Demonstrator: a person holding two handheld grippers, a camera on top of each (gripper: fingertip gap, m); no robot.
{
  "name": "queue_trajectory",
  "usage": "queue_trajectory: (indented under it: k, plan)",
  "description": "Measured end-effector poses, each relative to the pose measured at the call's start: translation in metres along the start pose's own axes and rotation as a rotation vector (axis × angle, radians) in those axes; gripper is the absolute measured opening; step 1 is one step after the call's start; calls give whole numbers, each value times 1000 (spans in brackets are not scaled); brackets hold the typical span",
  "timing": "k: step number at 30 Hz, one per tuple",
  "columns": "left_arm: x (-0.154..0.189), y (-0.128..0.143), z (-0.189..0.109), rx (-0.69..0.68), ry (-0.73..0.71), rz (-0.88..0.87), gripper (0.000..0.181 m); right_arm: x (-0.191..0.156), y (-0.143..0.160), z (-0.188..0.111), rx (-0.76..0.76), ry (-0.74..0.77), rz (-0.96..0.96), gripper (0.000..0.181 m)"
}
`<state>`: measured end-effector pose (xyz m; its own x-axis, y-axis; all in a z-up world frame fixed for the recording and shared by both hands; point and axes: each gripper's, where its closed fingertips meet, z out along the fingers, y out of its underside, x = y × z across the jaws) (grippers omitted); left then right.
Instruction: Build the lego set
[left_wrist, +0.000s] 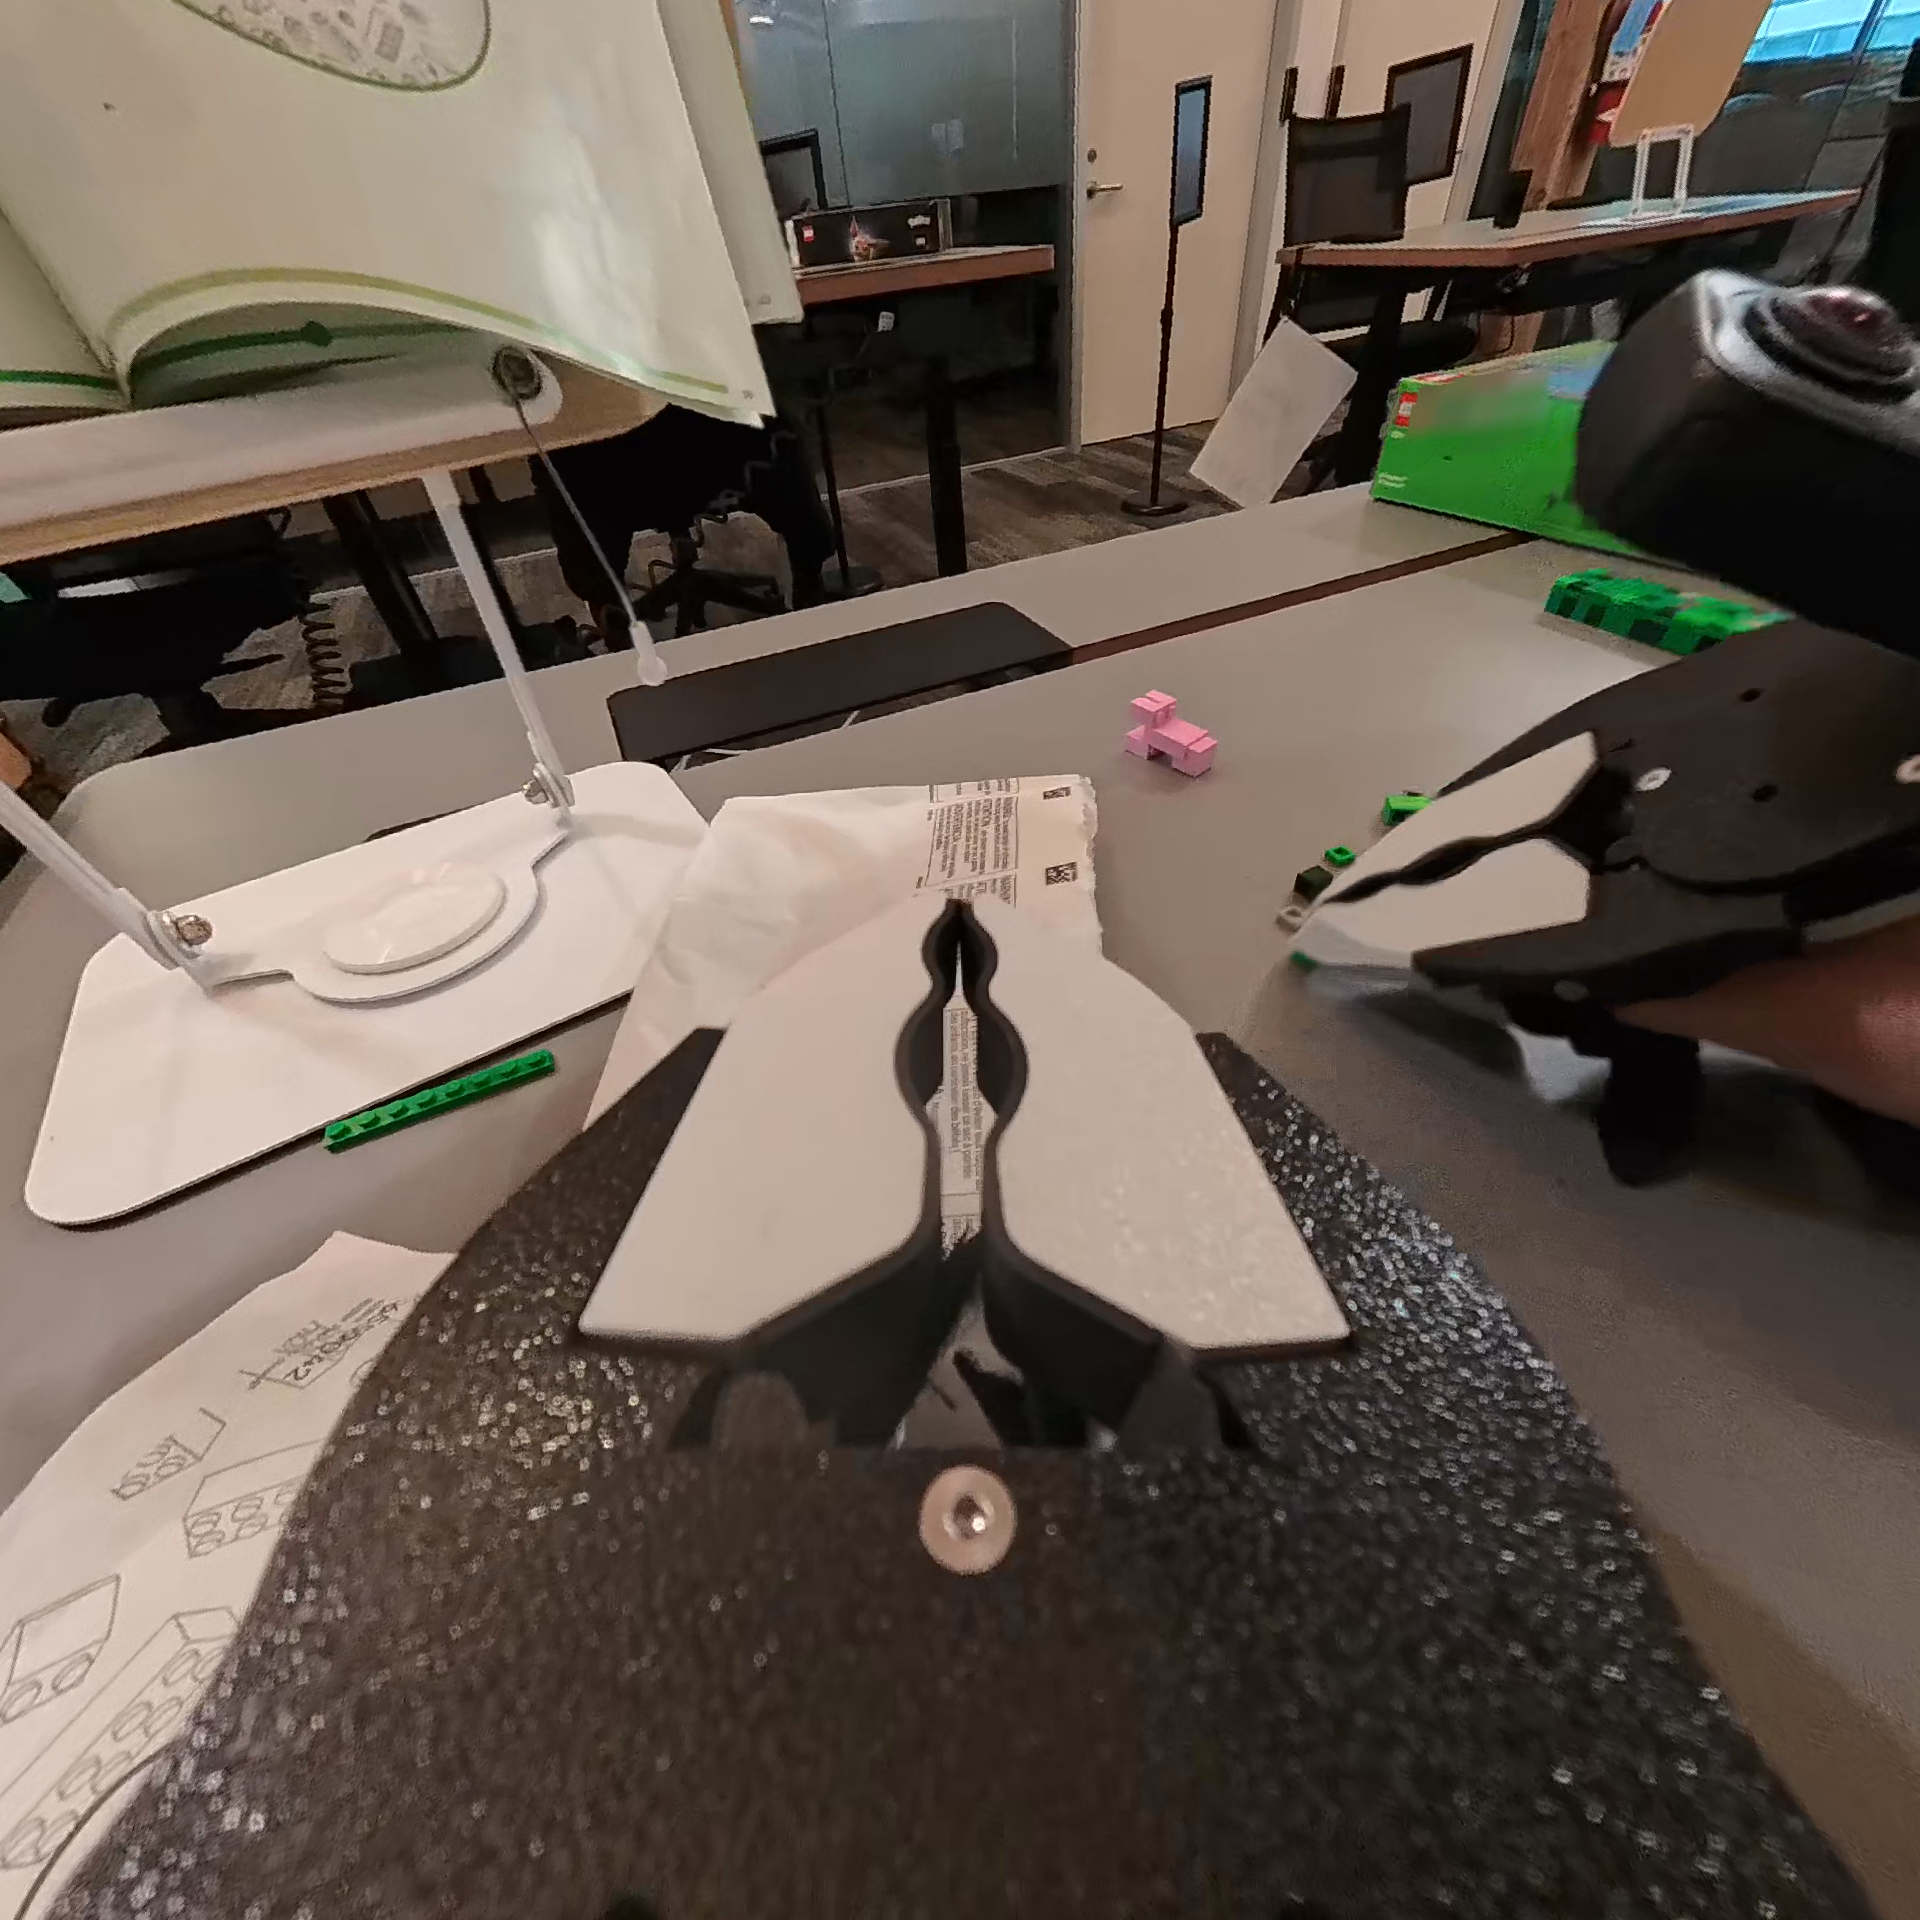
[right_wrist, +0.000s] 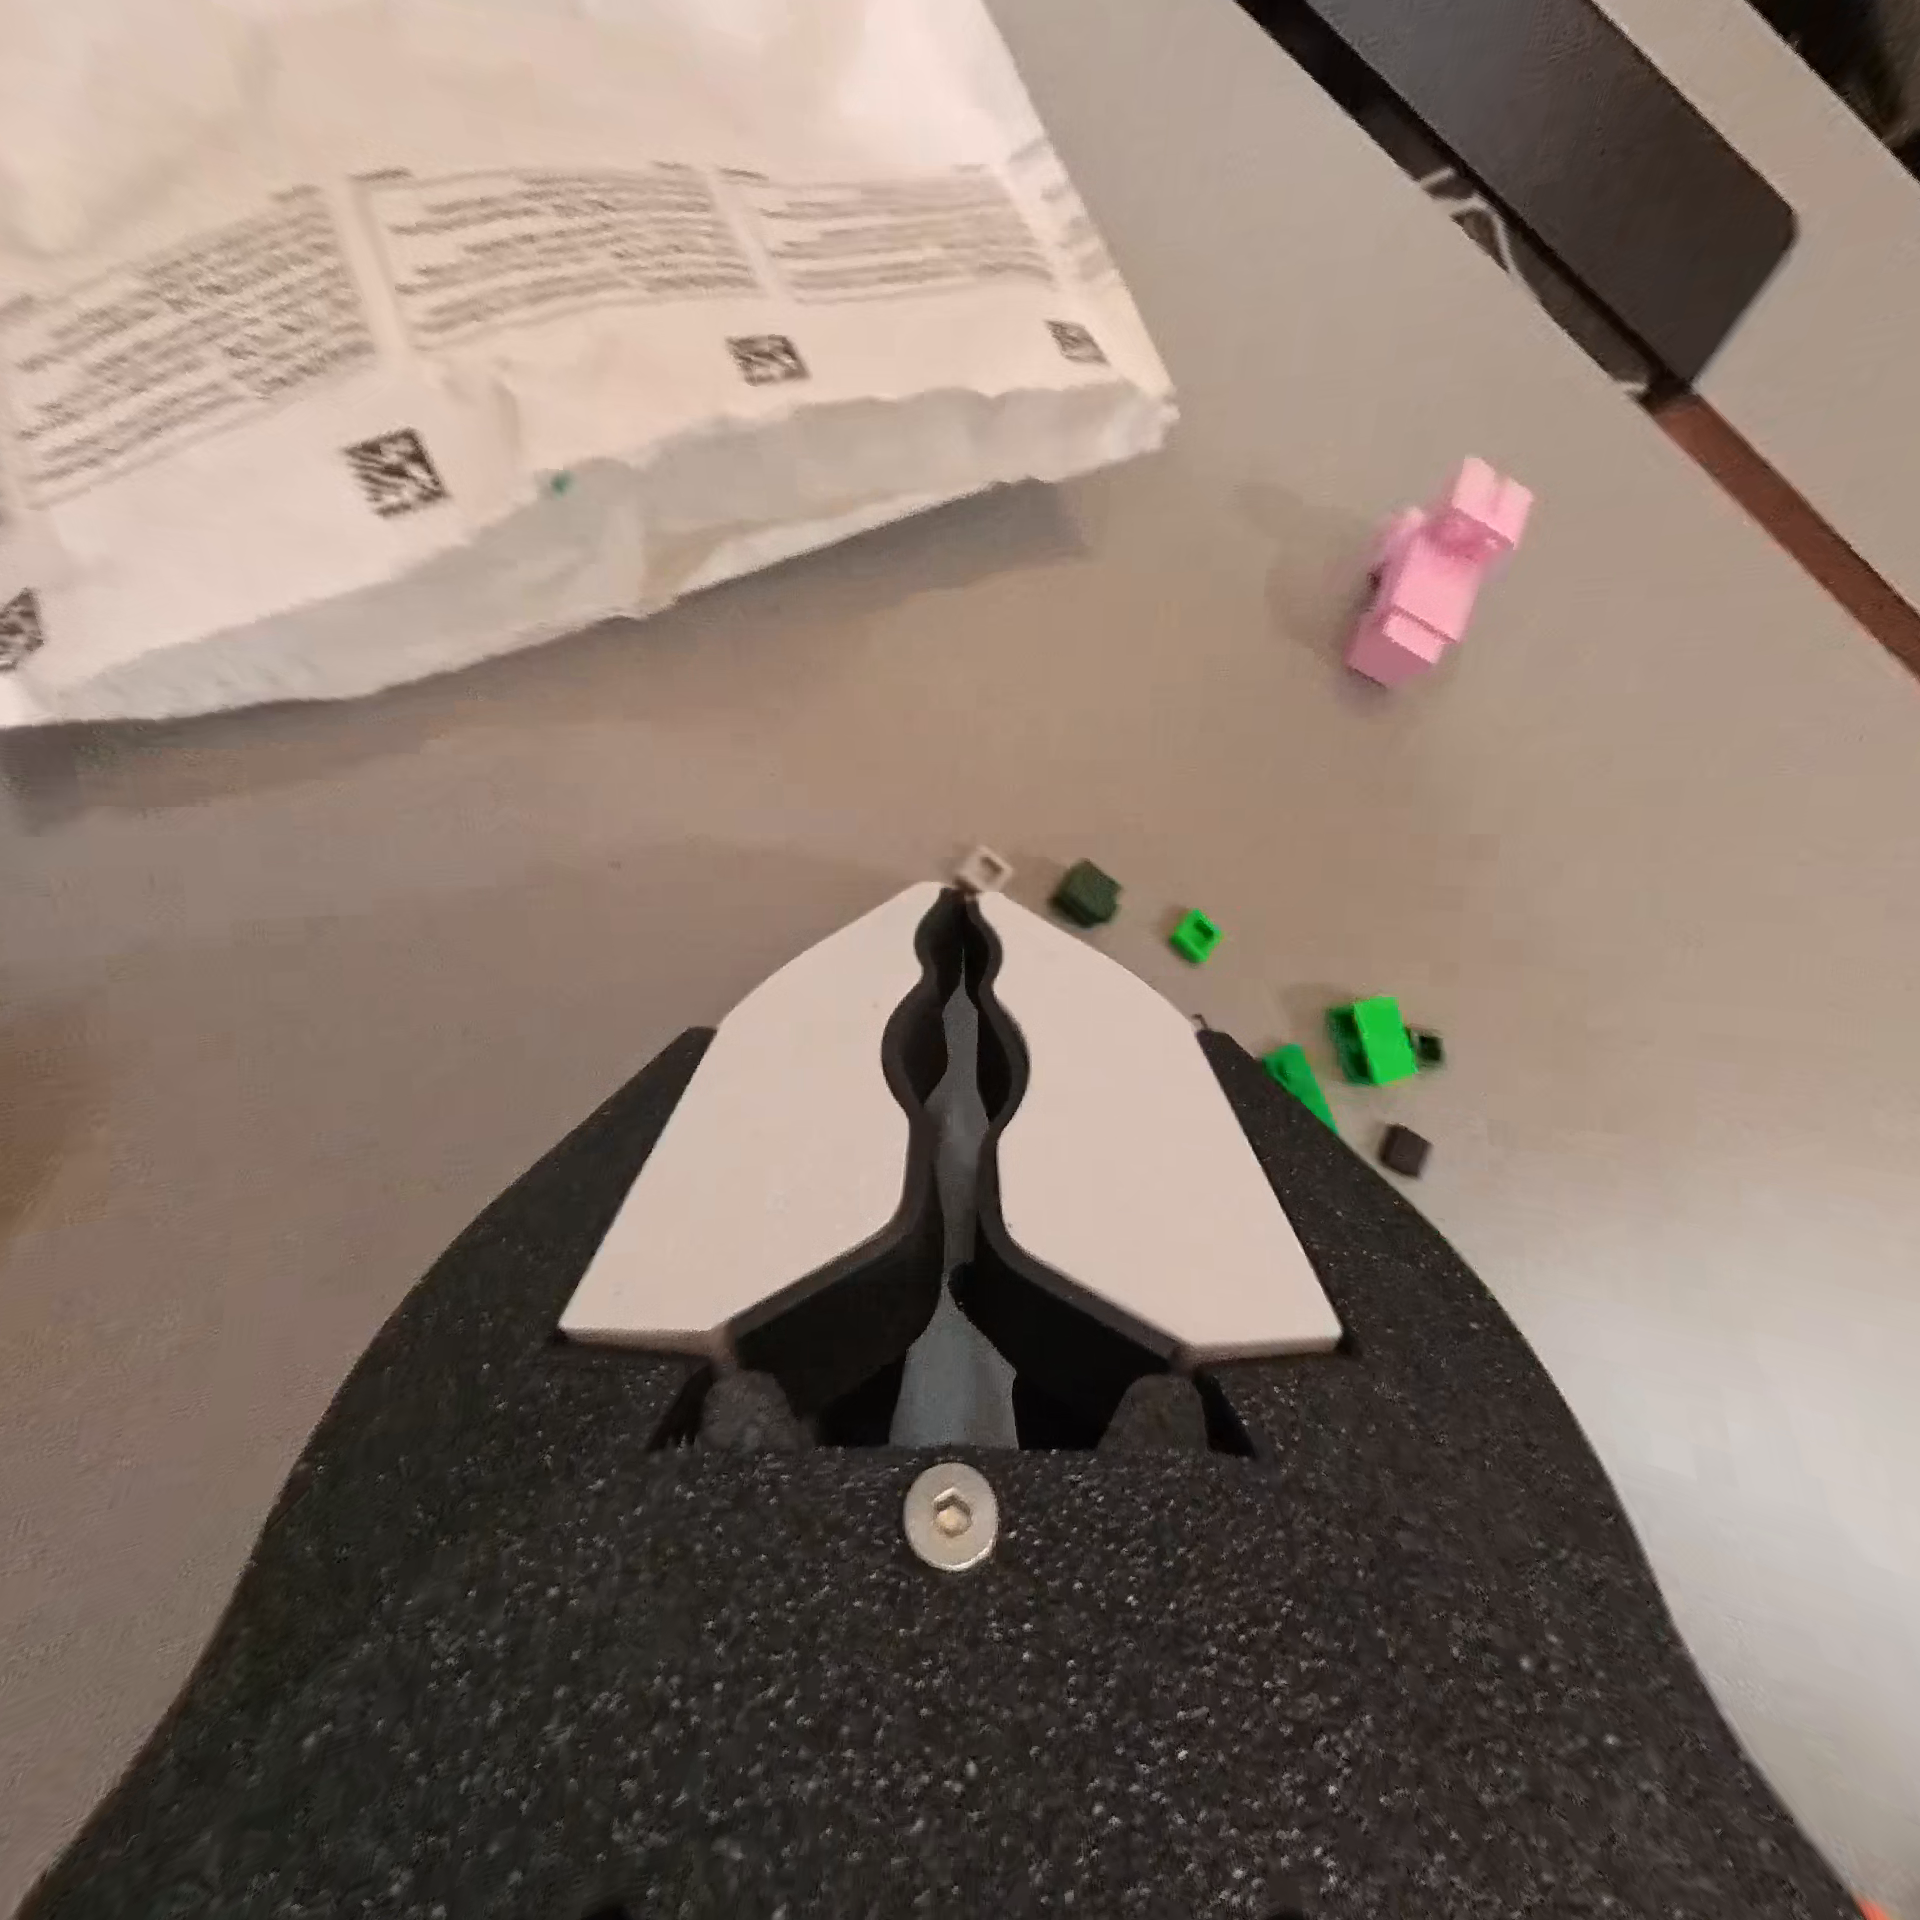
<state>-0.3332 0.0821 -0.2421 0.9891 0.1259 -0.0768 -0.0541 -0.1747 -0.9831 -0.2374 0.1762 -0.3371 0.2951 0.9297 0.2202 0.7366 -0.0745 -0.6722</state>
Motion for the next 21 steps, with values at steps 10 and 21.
queue_trajectory:
  k: [10, 21]
  plan:
    - [-24, -6, -14, -31, 6, -7, 13, 14, -52, -16, 213, -213, -142, 31]
    - [-34, -10, -60, -121, 39, -104, 16, 11, -68, 38, 147, -230, -651, 38]
